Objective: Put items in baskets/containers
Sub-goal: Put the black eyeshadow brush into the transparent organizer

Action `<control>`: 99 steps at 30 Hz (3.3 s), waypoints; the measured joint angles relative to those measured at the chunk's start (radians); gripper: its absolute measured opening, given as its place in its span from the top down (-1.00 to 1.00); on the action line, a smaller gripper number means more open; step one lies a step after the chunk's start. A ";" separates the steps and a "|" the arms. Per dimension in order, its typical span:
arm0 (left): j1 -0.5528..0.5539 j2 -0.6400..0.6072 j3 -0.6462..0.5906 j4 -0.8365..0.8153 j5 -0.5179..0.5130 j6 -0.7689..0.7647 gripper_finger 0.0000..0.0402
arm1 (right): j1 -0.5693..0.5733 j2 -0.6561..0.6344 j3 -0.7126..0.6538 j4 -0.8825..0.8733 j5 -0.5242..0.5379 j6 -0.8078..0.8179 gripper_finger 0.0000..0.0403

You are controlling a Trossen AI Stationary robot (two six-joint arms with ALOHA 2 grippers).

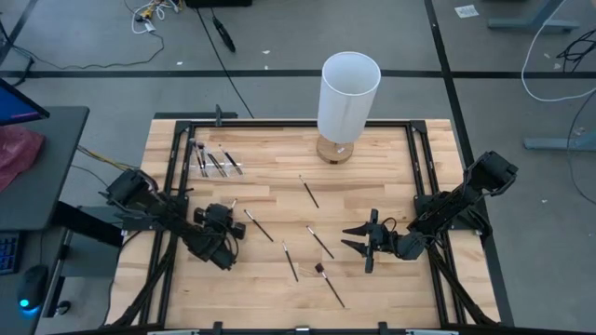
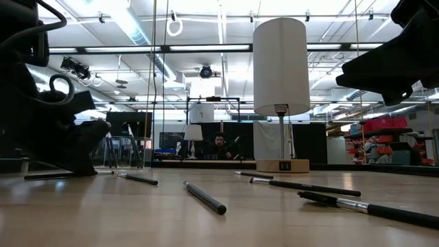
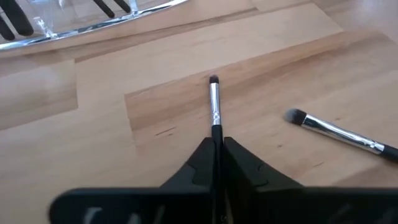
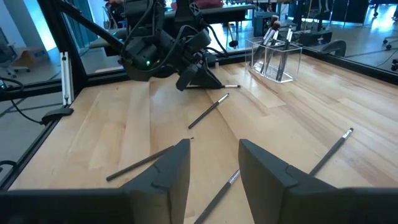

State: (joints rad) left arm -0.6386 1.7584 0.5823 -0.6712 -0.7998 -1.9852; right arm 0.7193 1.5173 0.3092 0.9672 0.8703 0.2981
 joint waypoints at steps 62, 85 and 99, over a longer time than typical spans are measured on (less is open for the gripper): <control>-0.283 0.219 0.074 0.220 -0.334 0.118 0.18 | 0.000 0.000 0.000 -0.004 -0.033 0.008 0.32; -0.341 0.236 0.071 0.268 -0.322 0.106 0.91 | -0.001 0.000 0.000 -0.004 -0.033 0.001 0.32; -0.310 0.105 0.076 0.343 -0.283 0.234 0.92 | -0.001 0.000 0.000 -0.003 -0.025 0.008 0.32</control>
State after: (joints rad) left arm -0.9490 1.8632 0.6579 -0.3281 -1.0831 -1.7512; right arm 0.7181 1.5174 0.3092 0.9646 0.8451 0.3061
